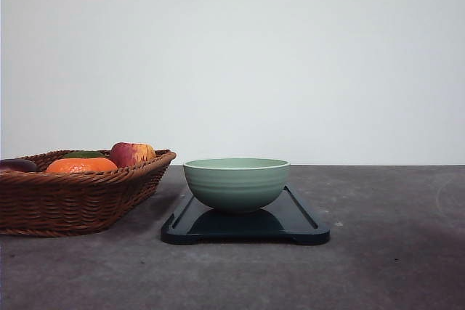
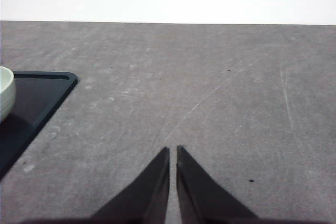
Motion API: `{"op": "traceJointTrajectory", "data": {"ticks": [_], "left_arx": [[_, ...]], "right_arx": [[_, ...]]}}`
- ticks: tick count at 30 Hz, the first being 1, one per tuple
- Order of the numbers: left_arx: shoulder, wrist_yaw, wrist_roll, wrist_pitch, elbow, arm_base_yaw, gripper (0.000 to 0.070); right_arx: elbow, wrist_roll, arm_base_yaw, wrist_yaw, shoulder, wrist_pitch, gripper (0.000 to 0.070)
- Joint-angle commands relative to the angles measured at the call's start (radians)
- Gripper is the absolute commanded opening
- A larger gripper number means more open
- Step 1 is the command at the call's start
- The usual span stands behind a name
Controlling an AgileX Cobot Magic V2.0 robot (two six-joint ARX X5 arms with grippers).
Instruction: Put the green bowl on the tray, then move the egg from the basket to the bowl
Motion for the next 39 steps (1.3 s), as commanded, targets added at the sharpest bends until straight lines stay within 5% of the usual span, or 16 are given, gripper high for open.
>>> {"op": "traceJointTrajectory", "data": {"ticks": [1,39], "left_arx": [[-0.002,-0.001,0.000,-0.005,-0.019,-0.001,0.0000],[-0.002,-0.001,0.000,-0.005,-0.019,-0.001,0.0000]], "right_arx": [[-0.004,0.012,-0.001,0.000,0.000,0.010,0.0016],[-0.004,0.011,-0.001,0.000,0.000,0.010,0.0016]]}}
